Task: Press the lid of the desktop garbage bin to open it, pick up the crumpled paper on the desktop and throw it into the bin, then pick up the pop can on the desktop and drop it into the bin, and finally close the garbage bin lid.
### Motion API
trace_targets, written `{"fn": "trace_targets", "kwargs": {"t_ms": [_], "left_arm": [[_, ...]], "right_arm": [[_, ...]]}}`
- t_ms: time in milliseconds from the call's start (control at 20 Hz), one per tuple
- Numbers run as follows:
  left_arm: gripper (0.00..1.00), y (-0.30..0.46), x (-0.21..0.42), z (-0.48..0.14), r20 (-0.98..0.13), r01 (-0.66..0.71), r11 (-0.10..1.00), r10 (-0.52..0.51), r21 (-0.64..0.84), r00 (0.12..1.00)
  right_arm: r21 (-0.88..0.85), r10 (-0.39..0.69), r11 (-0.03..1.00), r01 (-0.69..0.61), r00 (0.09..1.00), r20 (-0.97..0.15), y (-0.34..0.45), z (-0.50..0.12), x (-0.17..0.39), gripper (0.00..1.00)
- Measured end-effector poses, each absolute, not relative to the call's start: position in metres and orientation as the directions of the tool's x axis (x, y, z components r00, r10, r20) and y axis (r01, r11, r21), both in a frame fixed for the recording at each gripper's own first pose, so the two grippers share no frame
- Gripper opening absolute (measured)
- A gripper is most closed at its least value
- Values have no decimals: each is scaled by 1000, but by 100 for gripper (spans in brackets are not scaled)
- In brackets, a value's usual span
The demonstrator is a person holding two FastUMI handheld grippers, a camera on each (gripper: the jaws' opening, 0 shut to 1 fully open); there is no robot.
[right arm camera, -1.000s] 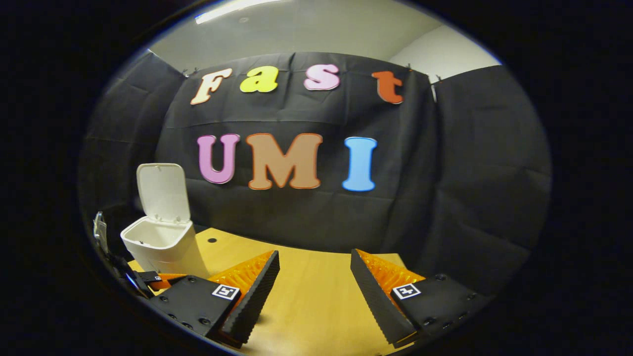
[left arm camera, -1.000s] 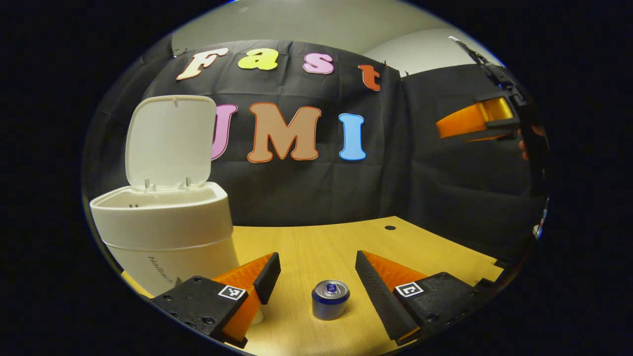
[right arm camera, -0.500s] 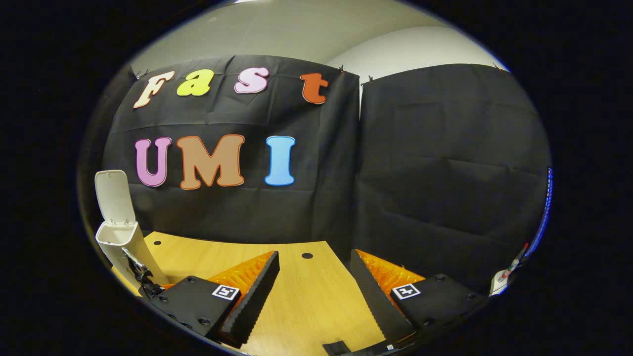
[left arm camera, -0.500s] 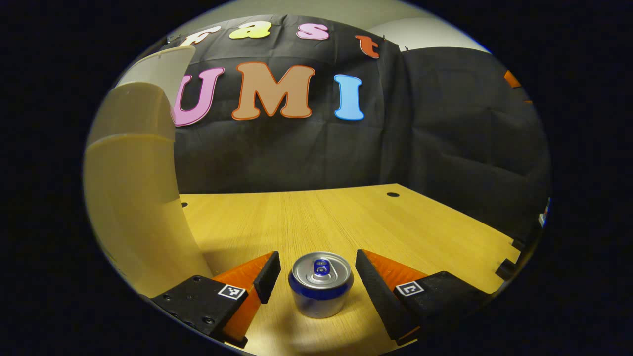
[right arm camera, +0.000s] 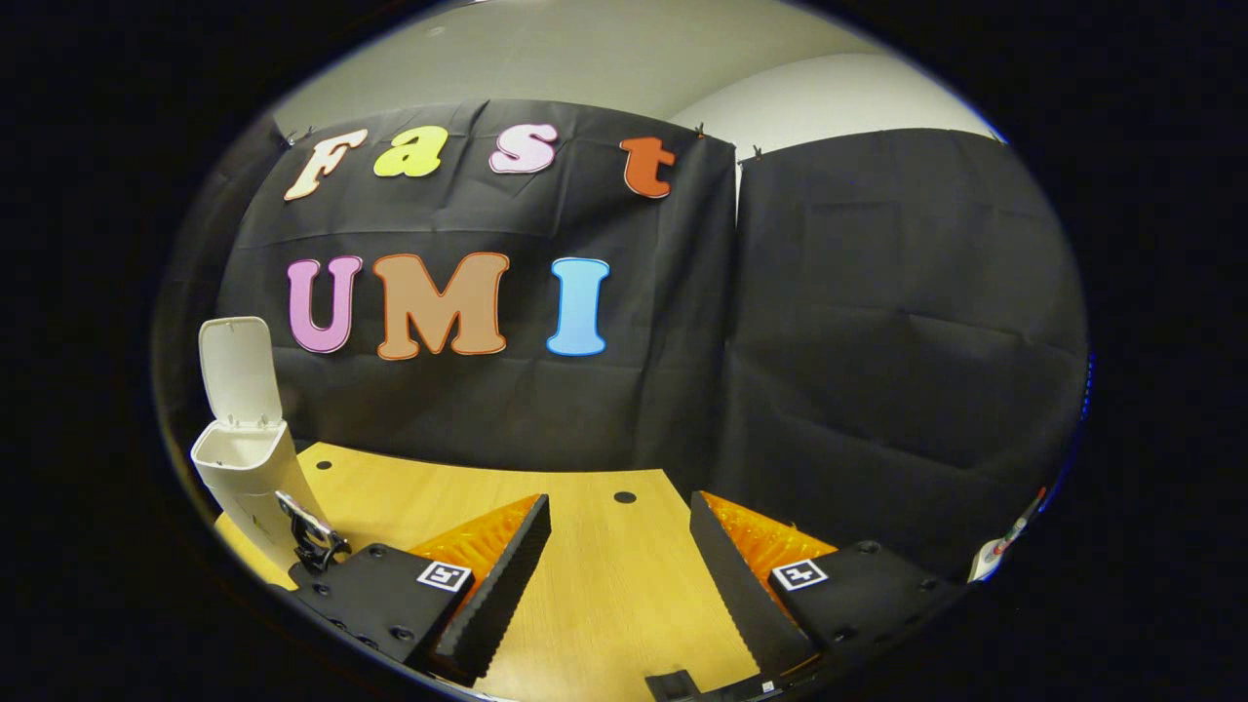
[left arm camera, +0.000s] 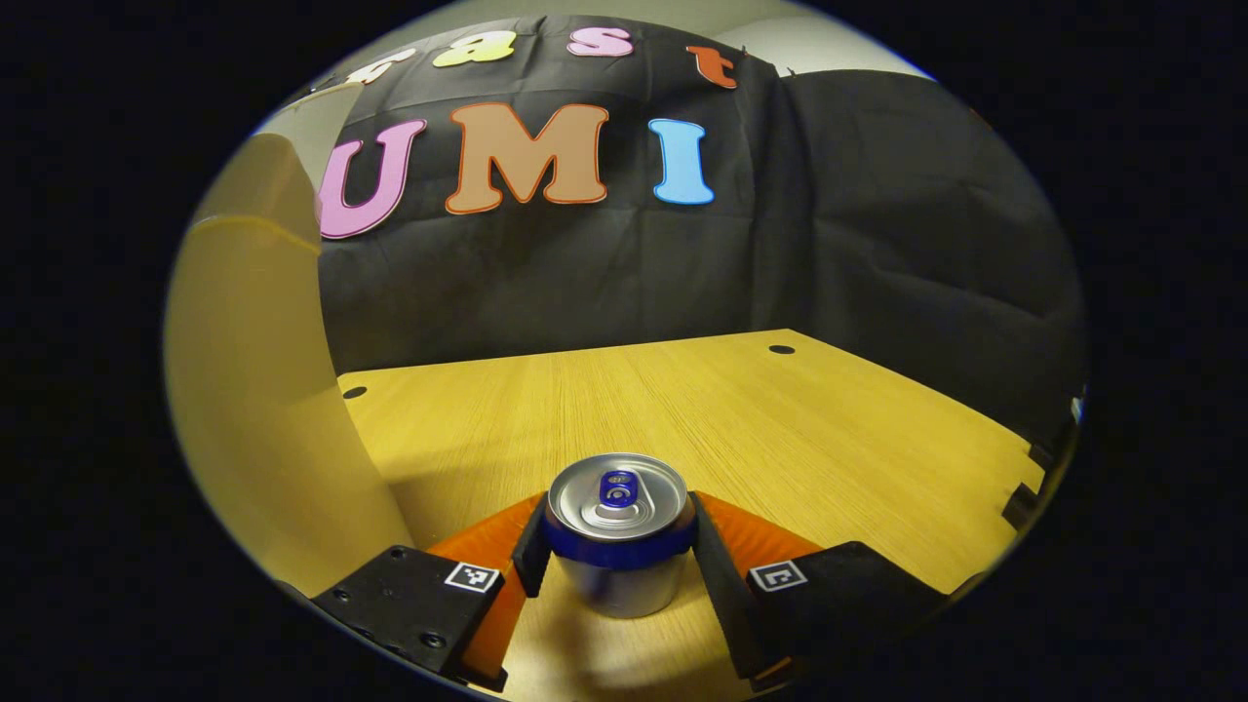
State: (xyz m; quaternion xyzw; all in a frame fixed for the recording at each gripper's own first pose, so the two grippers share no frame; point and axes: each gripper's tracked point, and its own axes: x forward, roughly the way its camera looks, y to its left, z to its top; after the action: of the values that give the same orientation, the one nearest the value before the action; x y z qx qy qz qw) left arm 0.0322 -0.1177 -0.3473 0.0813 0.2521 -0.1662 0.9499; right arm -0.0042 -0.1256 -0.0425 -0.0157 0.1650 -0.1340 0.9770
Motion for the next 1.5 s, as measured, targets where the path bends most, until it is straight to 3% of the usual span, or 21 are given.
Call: {"fn": "trace_targets", "kwargs": {"t_ms": [200,700,1050,1250,1500], "left_arm": [[77,-119,42,-300,-463,319,948,-287,-9,839],[77,-121,101,-85,-205,274,961,-277,-46,939],[77,-25,106,-5,-119,64,995,-55,77,991],[77,44,94,-9,-132,-85,983,107,160,985],[77,94,83,-31,-194,-183,968,216,173,957]], "right_arm": [[-52,-212,977,207,918,-335,-115,-55,9,96],[0,4,1000,-4,934,-359,-62,-98,54,96],[34,193,980,-194,907,-373,-1,-120,76,96],[44,259,964,-262,890,-376,23,-122,83,96],[20,274,957,-289,882,-383,21,-127,87,96]]}}
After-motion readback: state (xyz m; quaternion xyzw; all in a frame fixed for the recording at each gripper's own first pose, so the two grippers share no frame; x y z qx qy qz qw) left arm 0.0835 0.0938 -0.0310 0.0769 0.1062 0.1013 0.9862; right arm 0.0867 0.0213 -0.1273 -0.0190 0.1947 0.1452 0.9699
